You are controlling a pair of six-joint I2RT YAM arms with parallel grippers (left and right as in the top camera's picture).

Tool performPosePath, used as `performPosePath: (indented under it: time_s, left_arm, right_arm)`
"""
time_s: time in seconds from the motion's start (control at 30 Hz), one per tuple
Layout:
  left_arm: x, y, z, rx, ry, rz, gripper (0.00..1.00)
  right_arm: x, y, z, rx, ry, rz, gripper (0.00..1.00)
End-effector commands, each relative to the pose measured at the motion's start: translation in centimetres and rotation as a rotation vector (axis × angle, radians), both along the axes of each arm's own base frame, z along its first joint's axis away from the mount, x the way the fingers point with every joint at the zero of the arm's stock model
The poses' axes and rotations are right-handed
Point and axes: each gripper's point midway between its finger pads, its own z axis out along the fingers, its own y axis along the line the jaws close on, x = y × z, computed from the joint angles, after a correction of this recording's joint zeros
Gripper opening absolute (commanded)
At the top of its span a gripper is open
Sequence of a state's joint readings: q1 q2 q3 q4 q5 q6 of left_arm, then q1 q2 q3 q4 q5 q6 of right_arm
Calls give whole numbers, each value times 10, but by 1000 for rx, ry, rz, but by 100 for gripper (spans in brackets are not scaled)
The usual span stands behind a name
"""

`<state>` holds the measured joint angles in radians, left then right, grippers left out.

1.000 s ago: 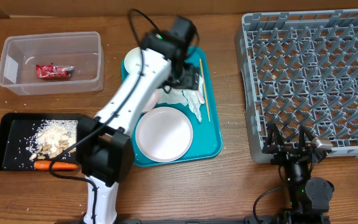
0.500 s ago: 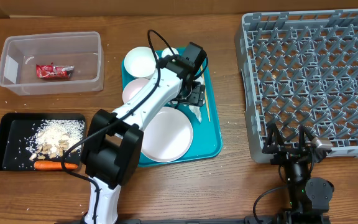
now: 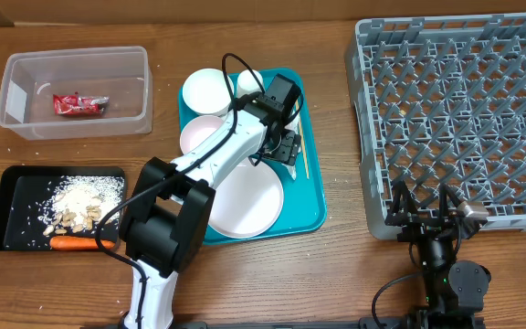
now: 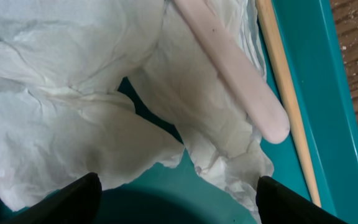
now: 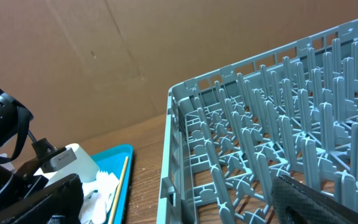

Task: Sort waste into correct bins and load items into the dishwasher rack
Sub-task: 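Close the left gripper on the white napkins and lift them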

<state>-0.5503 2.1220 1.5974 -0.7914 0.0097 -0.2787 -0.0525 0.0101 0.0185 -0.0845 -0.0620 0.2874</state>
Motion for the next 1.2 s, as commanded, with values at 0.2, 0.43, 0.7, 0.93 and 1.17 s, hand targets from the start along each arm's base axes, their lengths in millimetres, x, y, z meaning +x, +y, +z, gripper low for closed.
performPosePath:
  time_s: [0.2,0.43,0.7,0.93,1.17]
  left_arm:
    - [-2,-17,-14,7,-28,-39,82]
    - [-5,-14,-22,21,-4,-36,79]
    - [-7,2,-37,110,8,-20,75]
    - [-2,9,-35,149,-18,-10,62]
    - [1,11,-35,161,-35,-4,19]
  right_arm:
    - [0,-4,-2,-4,-1,-19,100]
    - [0,-4,-3,-4,0,-19,100]
    - [0,-4,-3,-4,0,-19,100]
    - [0,-4,-3,-4,0,-19,100]
    - [0,-4,-2,-4,-1,-19,100]
